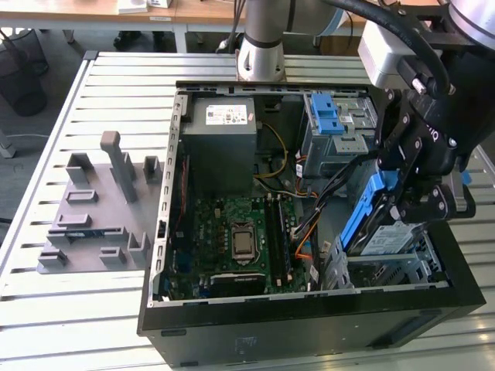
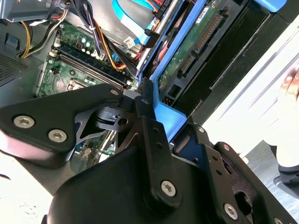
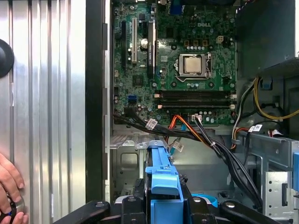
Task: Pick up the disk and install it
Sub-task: 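Insert the disk into the insertion slot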
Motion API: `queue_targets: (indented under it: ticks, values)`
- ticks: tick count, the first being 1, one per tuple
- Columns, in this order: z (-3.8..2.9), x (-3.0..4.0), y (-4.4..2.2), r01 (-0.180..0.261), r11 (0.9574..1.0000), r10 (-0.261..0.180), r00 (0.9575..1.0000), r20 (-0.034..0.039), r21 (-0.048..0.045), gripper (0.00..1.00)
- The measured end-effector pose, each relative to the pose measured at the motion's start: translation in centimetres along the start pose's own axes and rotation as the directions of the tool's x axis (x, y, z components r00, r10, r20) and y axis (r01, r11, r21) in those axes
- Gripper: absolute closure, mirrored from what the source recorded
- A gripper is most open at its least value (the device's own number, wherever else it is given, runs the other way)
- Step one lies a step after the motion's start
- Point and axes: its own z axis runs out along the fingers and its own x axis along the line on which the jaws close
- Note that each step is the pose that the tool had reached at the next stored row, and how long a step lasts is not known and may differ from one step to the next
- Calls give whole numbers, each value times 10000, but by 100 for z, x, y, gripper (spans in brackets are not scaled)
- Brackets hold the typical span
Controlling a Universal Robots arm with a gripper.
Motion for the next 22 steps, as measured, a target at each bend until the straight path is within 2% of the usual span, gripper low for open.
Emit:
queue_targets:
  ticks: [22]
  values:
    - [165,3,-1,0,10000,0,10000,1,0,64]
